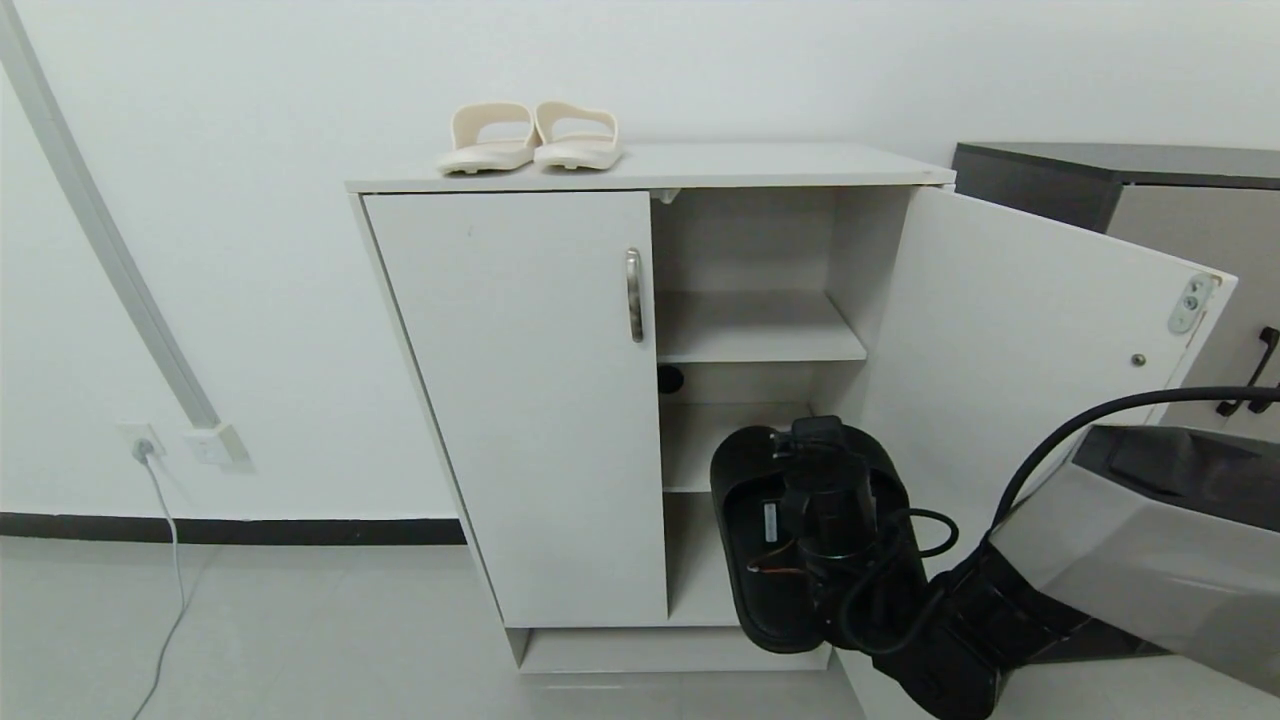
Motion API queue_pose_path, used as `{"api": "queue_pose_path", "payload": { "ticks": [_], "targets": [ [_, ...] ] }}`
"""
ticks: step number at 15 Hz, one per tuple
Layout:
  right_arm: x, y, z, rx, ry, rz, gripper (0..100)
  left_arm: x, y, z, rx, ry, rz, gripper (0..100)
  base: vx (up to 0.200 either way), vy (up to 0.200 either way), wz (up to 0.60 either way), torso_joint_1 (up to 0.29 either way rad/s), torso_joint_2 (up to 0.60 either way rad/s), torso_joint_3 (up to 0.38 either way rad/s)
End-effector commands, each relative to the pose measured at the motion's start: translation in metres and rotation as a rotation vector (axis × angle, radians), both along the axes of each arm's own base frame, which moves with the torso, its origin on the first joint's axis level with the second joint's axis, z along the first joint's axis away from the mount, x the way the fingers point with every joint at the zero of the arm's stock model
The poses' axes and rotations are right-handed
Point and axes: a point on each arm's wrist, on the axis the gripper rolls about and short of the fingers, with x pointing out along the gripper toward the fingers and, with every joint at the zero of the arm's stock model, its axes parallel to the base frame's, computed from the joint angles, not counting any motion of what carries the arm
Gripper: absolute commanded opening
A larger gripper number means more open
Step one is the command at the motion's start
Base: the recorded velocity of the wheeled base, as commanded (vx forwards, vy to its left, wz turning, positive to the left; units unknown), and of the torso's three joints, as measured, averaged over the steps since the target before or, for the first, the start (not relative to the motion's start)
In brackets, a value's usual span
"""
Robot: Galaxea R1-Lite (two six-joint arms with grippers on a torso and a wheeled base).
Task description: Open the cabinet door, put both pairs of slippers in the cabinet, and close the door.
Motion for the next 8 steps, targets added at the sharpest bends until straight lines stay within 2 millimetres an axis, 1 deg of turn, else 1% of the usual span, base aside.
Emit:
{"api": "queue_pose_path", "payload": {
  "ticks": [1,5,8],
  "targets": [
    [0.001,-0.003,-0.001,-0.005,0.005,-0.007,0,0.0,0.0,0.0,-0.001,0.002,-0.001,0,0.0,0.0,0.0,0.0,0.0,0.0],
    [0.006,-0.01,-0.003,-0.01,0.011,-0.028,0,0.0,0.0,0.0,-0.001,0.002,0.0,0,0.0,0.0,0.0,0.0,0.0,0.0],
    [0.013,-0.02,-0.006,-0.015,0.018,-0.054,0,0.0,0.0,0.0,-0.001,0.002,-0.001,0,0.0,0.0,0.0,0.0,0.0,0.0]
  ]
}}
